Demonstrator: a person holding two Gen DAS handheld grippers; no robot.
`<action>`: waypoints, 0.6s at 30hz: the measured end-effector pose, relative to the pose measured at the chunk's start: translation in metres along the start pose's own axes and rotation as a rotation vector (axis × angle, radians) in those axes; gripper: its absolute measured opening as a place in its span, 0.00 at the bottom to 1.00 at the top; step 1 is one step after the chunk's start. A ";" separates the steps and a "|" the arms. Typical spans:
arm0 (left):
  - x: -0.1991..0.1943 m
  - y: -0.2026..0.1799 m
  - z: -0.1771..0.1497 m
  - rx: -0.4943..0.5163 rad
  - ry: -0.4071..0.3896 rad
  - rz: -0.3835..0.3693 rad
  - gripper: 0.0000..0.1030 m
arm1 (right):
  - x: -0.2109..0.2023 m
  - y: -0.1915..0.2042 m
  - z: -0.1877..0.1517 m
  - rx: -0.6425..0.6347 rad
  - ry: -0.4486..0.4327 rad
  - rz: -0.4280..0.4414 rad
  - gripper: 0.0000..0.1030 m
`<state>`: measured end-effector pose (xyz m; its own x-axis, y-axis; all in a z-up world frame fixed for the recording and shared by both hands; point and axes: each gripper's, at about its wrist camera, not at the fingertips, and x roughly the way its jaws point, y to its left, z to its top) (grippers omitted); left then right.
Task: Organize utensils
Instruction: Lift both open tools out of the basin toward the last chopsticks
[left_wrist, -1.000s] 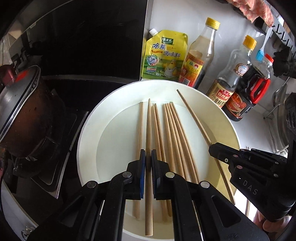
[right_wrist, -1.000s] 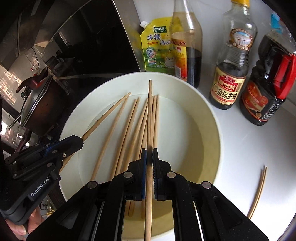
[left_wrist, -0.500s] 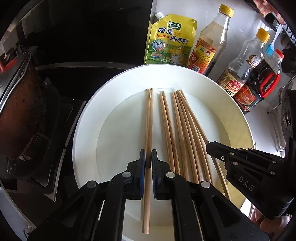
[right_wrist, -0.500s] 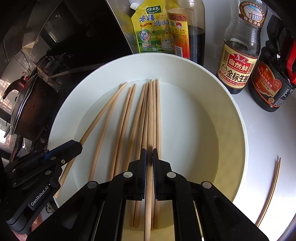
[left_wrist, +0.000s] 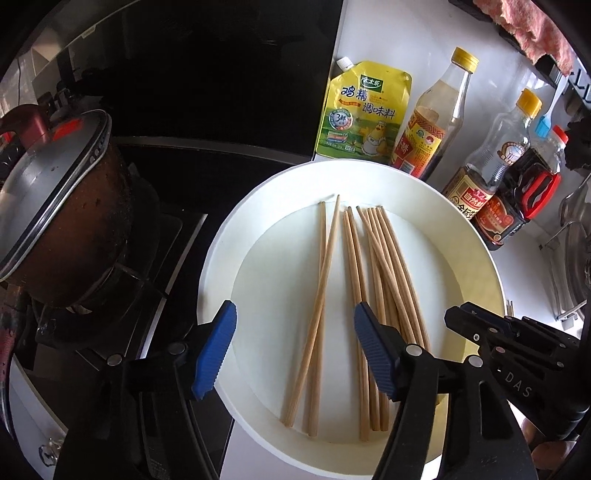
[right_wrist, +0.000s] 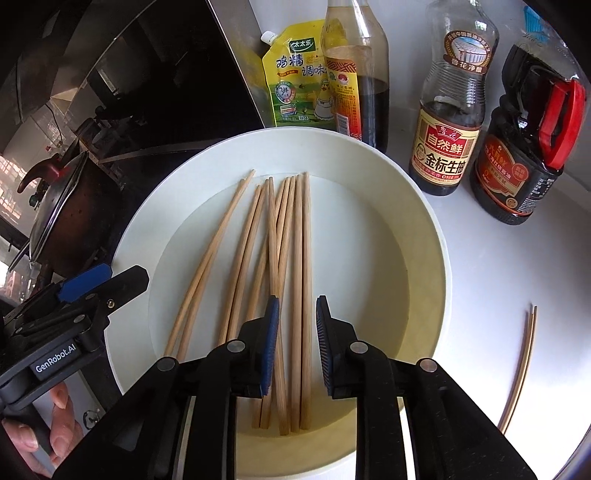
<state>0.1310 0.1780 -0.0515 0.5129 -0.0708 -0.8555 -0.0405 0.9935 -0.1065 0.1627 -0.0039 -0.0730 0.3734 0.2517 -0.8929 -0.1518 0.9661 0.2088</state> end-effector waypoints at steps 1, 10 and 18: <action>-0.002 0.000 -0.001 -0.004 -0.001 0.002 0.66 | -0.002 0.001 -0.001 0.000 -0.004 0.000 0.22; -0.022 -0.005 -0.014 -0.013 -0.026 0.030 0.72 | -0.029 -0.006 -0.017 -0.004 -0.037 -0.008 0.22; -0.044 -0.023 -0.027 0.006 -0.048 0.037 0.74 | -0.051 -0.014 -0.034 0.003 -0.057 -0.002 0.23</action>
<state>0.0861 0.1560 -0.0256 0.5517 -0.0300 -0.8335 -0.0547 0.9959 -0.0720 0.1140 -0.0320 -0.0437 0.4248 0.2522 -0.8694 -0.1478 0.9669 0.2082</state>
